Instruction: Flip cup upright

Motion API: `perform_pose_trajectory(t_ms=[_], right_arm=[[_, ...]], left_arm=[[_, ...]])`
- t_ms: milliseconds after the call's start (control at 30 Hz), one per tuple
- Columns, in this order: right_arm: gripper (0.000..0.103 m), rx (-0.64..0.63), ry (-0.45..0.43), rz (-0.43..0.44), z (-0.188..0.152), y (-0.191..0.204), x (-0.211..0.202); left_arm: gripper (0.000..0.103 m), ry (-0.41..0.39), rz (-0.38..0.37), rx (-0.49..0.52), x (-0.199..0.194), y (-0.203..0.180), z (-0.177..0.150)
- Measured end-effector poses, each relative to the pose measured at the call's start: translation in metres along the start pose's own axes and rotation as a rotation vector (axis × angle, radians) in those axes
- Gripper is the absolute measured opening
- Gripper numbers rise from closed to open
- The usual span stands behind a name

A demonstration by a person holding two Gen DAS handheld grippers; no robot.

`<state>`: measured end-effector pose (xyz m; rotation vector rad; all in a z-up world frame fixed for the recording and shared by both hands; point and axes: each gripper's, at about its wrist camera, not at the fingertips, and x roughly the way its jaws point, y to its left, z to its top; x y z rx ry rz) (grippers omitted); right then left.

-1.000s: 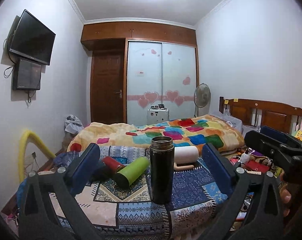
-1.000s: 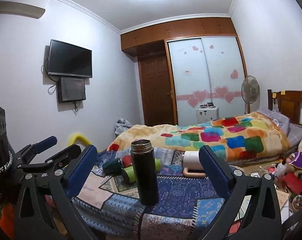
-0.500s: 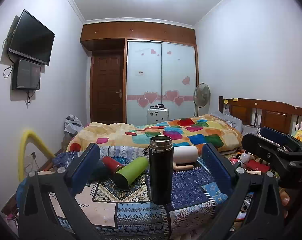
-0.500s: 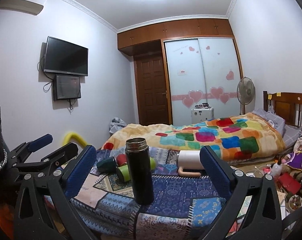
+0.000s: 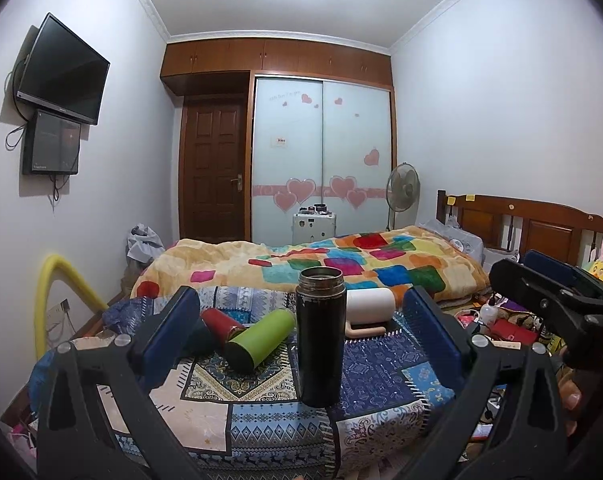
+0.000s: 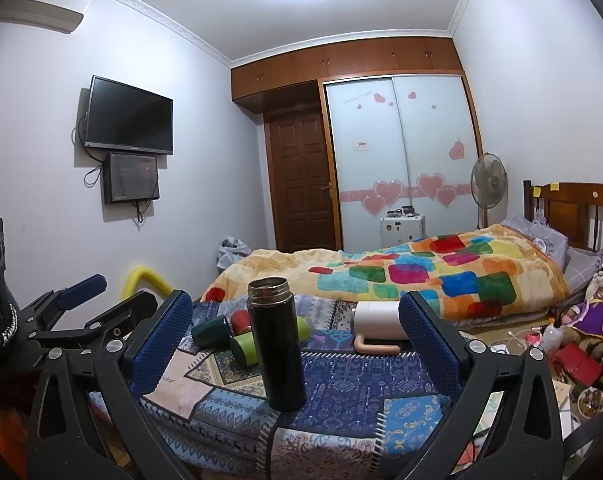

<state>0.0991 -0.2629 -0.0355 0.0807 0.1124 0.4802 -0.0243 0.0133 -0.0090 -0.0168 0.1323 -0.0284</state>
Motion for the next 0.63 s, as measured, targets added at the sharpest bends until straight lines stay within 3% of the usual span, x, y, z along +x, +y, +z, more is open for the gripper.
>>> perform_pose_trajectory(t_ms=[633], right_arm=[[0.103, -0.002, -0.007, -0.004, 0.0011, -0.0008, 0.0]], left_arm=[[0.103, 0.007, -0.023, 0.002, -0.0005, -0.0023, -0.001]])
